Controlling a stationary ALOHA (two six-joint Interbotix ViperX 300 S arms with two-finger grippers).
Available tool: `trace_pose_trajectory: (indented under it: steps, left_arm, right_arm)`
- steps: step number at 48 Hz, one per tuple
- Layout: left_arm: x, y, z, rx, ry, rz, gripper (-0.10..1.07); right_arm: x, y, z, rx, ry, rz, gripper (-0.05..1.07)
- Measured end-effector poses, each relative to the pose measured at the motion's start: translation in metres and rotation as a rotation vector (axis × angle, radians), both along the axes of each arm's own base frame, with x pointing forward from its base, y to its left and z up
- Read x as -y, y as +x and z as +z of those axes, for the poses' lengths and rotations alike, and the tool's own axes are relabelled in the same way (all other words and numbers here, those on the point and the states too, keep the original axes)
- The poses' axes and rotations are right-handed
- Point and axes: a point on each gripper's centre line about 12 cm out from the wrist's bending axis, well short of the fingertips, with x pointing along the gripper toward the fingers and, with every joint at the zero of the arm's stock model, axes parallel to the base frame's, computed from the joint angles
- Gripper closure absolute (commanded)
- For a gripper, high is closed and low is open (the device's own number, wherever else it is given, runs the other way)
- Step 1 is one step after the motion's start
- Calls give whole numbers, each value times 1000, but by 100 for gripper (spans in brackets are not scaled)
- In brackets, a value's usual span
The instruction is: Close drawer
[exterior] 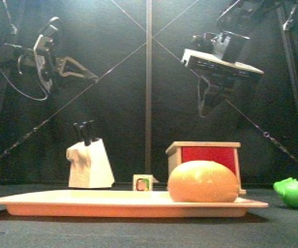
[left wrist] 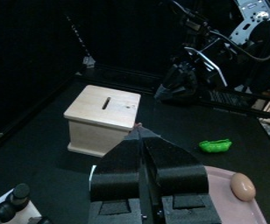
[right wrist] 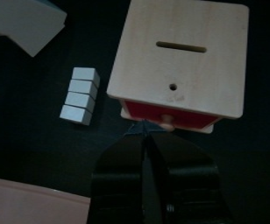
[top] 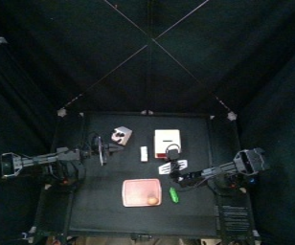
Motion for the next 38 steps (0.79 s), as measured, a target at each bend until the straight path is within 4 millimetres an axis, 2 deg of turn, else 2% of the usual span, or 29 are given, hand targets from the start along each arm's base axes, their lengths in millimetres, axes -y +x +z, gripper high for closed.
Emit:
trace_pose_trajectory:
  steps: [38]
  left_arm:
    - [0,0,0,-2,9,1,63]
  right_arm:
    - [-3,-8,-13,-41,43,-11,81]
